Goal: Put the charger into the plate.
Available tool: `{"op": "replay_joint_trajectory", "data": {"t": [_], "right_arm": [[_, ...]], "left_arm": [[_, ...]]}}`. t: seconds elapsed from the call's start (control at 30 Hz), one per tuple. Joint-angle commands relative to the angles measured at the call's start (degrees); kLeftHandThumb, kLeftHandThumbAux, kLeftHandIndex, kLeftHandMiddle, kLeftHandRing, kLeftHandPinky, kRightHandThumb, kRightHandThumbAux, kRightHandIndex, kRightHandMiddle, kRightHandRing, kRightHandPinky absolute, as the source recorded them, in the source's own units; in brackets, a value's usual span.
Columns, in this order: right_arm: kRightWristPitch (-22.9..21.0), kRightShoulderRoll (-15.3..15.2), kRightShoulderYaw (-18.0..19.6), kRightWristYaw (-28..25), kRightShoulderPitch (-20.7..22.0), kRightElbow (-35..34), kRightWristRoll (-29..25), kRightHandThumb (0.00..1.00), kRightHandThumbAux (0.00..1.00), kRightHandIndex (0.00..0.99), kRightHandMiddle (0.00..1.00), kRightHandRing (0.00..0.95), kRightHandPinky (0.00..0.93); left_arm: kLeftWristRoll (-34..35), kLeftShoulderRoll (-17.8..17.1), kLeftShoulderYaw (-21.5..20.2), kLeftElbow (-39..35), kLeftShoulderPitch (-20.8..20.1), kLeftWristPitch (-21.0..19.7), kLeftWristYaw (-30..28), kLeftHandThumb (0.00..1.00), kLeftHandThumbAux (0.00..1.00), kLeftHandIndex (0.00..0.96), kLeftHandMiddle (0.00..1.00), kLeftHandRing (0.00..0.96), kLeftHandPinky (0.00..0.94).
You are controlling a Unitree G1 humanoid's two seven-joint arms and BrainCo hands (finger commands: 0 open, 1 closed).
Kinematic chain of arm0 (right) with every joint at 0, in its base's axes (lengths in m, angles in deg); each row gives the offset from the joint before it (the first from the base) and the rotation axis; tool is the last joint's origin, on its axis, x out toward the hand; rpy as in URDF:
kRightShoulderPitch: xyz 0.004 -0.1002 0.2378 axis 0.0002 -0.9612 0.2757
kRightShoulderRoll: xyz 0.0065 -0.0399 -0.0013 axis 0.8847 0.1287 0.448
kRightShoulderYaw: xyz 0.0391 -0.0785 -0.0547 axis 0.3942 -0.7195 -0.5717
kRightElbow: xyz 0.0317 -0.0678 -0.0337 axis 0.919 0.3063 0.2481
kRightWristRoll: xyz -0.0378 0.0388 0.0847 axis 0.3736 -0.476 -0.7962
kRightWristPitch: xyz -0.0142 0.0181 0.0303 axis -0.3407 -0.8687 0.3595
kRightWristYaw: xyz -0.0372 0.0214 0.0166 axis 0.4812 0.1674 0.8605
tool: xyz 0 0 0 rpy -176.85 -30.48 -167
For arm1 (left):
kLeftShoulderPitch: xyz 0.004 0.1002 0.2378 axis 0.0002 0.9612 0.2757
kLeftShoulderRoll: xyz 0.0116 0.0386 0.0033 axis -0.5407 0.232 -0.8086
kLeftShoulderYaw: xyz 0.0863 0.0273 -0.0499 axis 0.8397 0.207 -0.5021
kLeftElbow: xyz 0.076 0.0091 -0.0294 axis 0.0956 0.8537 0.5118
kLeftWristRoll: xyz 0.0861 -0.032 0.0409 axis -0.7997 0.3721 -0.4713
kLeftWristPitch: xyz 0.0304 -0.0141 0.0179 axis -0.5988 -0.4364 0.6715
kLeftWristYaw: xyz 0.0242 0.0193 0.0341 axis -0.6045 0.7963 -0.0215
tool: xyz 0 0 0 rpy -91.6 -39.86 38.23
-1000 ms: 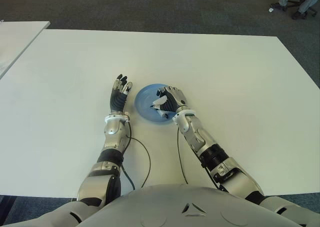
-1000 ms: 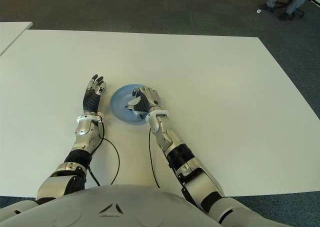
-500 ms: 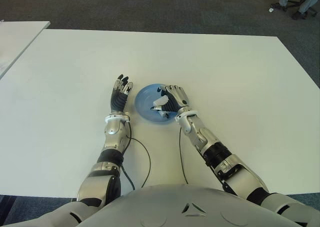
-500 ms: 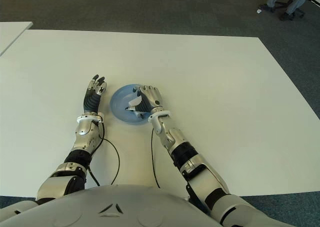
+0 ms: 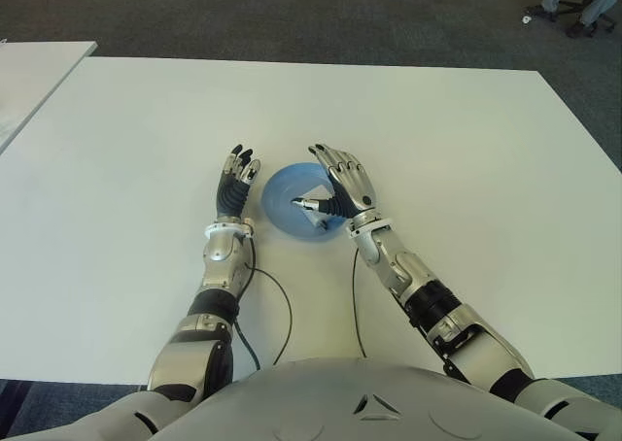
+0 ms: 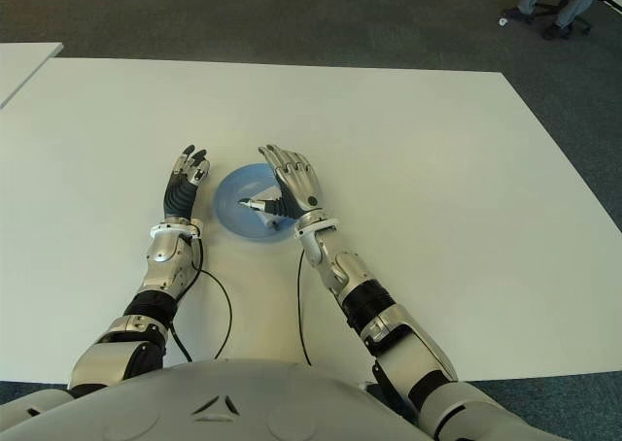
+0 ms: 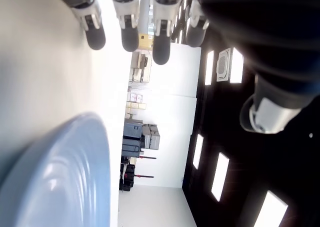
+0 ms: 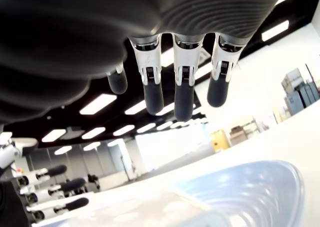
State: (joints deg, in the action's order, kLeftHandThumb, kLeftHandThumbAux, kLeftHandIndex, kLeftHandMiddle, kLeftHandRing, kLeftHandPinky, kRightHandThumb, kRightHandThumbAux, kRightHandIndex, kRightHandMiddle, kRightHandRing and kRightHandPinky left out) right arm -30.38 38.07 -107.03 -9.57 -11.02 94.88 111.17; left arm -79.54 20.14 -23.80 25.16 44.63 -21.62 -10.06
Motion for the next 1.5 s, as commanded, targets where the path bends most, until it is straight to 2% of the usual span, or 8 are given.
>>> {"op": "replay_joint_trajectory", "data": {"t": [0.03,0.2,0.33,0.6,0.7,0.87,1.17,1.5], "right_arm": [[0.37,-1.01,0.47,-0.13,-1.79,-2.95,0.13,0.362,0.317,0.003,0.002,0.001,0.002],[1.92,-1.78,2.88,-0.79,-3.94,-6.91,-3.09,0.252,0.337,0.000,0.000,0.000,0.000],[5.04,-0.88,5.36,-1.29,-5.92,-7.83,-8.11,0.151,0.375,0.000,0.000,0.000,0.000],[9.18,1.31,9.05,-4.99,-7.85,-6.56,-17.29,0.081,0.454,0.000,0.000,0.000,0.000],[11.04,2.70,10.55,-7.38,-8.50,-5.66,-21.99,0.089,0.466,0.000,0.000,0.000,0.000],[12.75,4.00,11.85,-9.72,-9.01,-4.20,-25.43,0.091,0.490,0.000,0.000,0.000,0.000],[17.37,7.13,18.49,-15.52,-6.68,7.04,-36.36,0.031,0.630,0.000,0.000,0.000,0.000],[25.40,10.79,24.29,-20.32,-4.53,16.19,-44.26,0.009,0.772,0.000,0.000,0.000,0.000]], "left_arm": [[-0.31,-0.10,0.28,1.95,2.07,-1.82,-0.66,0.000,0.493,0.000,0.151,0.092,0.000],[-0.06,-0.45,0.32,1.75,2.55,-1.80,-1.17,0.000,0.503,0.000,0.155,0.095,0.000],[0.00,-0.65,0.44,1.69,2.88,-1.67,-1.93,0.000,0.506,0.000,0.155,0.094,0.000],[-0.03,-1.46,0.42,1.87,3.35,-1.65,-2.93,0.000,0.520,0.000,0.146,0.084,0.000],[-0.37,-1.72,0.57,2.15,3.33,-1.86,-2.88,0.000,0.532,0.000,0.140,0.082,0.001],[-0.58,-2.31,0.62,2.26,3.52,-2.01,-2.97,0.000,0.545,0.009,0.138,0.085,0.008],[-1.47,-2.52,1.31,1.95,3.78,-2.67,-2.60,0.000,0.548,0.011,0.135,0.083,0.002],[-1.76,-2.68,1.34,1.37,4.27,-2.76,-2.83,0.000,0.554,0.005,0.131,0.083,0.009]]}}
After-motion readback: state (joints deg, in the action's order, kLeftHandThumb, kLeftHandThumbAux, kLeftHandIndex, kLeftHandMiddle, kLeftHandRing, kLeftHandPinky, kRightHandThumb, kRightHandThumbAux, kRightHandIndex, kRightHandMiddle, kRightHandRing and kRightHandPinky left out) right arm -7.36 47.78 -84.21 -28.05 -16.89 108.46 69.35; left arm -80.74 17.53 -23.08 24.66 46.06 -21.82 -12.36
